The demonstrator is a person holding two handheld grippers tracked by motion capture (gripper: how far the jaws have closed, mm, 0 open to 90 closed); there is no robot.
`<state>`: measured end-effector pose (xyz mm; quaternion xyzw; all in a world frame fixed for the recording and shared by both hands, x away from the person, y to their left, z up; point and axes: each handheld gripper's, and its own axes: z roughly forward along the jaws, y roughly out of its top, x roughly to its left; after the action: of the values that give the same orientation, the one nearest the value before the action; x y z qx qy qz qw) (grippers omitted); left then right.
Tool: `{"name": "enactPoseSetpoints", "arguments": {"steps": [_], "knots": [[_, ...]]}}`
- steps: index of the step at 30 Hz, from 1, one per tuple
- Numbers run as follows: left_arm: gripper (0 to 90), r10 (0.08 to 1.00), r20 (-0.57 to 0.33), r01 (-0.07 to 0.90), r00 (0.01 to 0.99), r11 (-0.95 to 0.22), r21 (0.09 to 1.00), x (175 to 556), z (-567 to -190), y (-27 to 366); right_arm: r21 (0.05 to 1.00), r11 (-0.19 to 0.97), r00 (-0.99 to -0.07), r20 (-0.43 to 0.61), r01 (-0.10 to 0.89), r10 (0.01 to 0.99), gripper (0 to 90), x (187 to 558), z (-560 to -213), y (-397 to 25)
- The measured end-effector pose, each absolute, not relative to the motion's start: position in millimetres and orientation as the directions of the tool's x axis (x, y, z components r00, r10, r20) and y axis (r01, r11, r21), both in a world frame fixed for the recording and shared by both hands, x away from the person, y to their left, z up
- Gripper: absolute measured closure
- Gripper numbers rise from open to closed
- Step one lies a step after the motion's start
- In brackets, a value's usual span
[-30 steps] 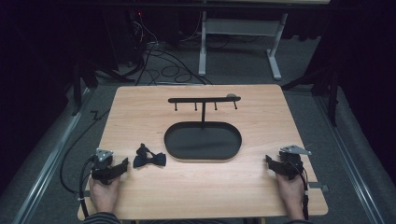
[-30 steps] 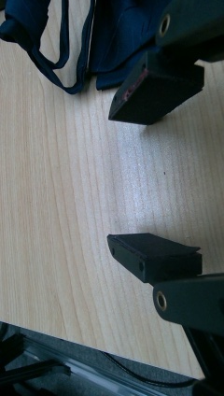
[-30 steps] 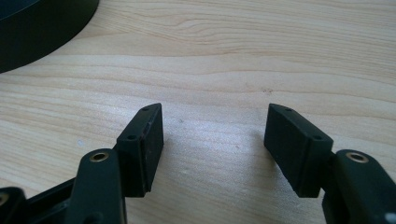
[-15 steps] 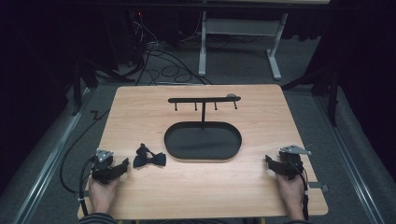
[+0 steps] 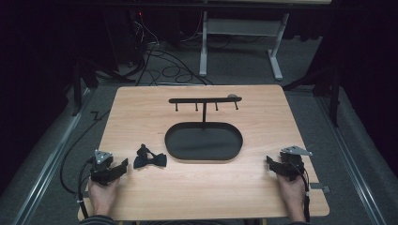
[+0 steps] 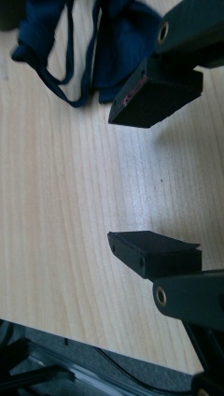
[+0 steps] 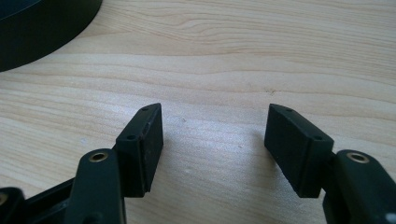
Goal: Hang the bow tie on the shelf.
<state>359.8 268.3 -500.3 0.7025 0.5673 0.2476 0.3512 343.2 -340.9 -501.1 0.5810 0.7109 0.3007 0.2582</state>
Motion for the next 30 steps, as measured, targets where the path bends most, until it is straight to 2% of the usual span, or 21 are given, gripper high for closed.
{"name": "enactPoseSetpoints", "arguments": {"steps": [8, 18, 30], "knots": [[36.6, 0.958, -0.104, 0.6, 0.268, -0.081, 0.796, 354, -489, 262, 0.731, 0.144, -0.193, -0.016, 0.667, 0.981, 38.8, 343, -501, -341], [35.8, 0.938, -0.094, 0.579, 0.334, -0.125, 0.806, 356, -477, 241, 0.732, 0.146, -0.194, -0.019, 0.666, 0.981, 38.8, 343, -501, -341], [35.5, 0.928, -0.076, 0.587, 0.366, -0.167, 0.792, 370, -474, 219, 0.731, 0.147, -0.196, -0.018, 0.667, 0.98, 38.6, 343, -501, -341]]}}
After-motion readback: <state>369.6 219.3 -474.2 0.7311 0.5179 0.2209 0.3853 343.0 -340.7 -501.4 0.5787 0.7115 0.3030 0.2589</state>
